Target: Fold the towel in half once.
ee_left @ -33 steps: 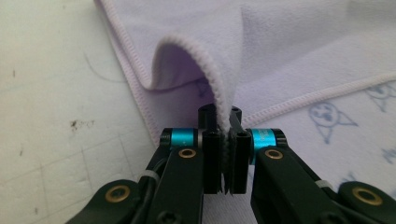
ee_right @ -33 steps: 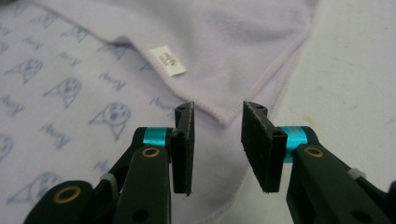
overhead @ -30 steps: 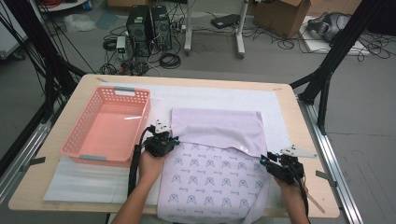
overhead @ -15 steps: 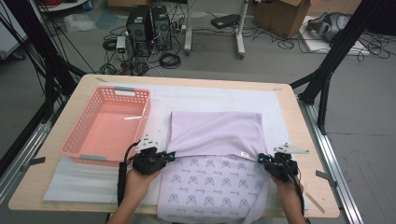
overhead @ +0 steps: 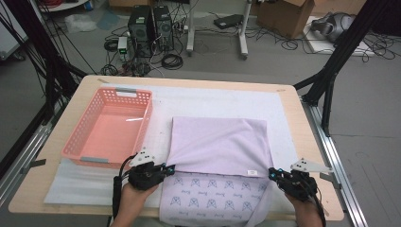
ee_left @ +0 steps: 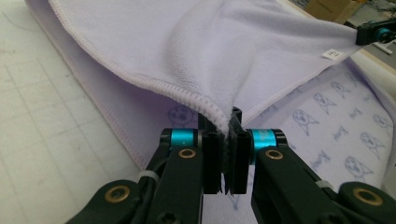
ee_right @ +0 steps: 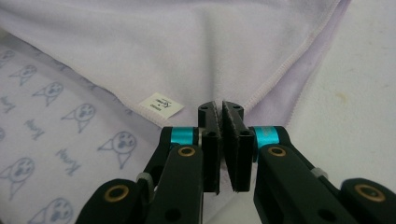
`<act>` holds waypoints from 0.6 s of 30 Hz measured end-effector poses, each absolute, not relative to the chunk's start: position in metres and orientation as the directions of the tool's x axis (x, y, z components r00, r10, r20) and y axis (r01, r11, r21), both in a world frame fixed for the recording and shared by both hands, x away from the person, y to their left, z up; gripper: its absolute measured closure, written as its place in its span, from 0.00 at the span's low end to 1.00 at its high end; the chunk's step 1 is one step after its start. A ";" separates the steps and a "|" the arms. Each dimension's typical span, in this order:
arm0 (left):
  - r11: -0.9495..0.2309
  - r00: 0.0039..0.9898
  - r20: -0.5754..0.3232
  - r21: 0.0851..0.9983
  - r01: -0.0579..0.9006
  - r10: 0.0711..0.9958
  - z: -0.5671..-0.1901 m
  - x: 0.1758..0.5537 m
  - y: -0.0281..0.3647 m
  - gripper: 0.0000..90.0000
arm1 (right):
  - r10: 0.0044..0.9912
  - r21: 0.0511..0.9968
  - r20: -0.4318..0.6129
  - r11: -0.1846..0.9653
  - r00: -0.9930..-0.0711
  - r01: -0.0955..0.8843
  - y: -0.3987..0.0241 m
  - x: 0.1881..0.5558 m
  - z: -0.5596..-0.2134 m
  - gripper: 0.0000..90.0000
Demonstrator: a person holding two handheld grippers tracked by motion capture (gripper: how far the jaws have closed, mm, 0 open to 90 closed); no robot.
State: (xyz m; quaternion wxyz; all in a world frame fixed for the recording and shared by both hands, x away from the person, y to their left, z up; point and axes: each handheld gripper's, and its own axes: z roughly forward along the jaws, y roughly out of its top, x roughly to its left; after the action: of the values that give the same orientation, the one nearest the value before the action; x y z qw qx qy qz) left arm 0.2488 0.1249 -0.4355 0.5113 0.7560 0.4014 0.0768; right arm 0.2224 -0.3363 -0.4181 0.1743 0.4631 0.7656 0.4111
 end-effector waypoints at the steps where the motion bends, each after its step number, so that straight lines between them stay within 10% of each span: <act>1: -0.148 0.663 -0.303 0.833 0.533 0.684 -0.436 0.247 0.126 0.96 | 0.856 0.790 0.107 0.236 -0.506 0.566 -0.336 0.221 -0.417 0.95; 6: -0.139 0.659 -0.294 0.842 0.522 0.692 -0.437 0.242 0.128 0.95 | 0.866 0.795 0.079 0.243 -0.493 0.555 -0.332 0.217 -0.414 0.94; 11: -0.139 0.616 -0.299 0.816 0.561 0.728 -0.447 0.245 0.124 0.55 | 0.885 0.792 0.063 0.238 -0.462 0.563 -0.333 0.218 -0.419 0.76; 18: -0.145 0.614 -0.275 0.826 0.545 0.740 -0.450 0.244 0.125 0.47 | 0.896 0.797 0.061 0.222 -0.440 0.562 -0.337 0.208 -0.420 0.72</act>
State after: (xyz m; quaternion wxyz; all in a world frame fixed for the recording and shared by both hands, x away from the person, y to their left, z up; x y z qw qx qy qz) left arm 0.2441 0.1252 -0.4500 0.4941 0.7503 0.4281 0.0985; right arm 0.2084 -0.3373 -0.4198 0.2123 0.4846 0.7522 0.3927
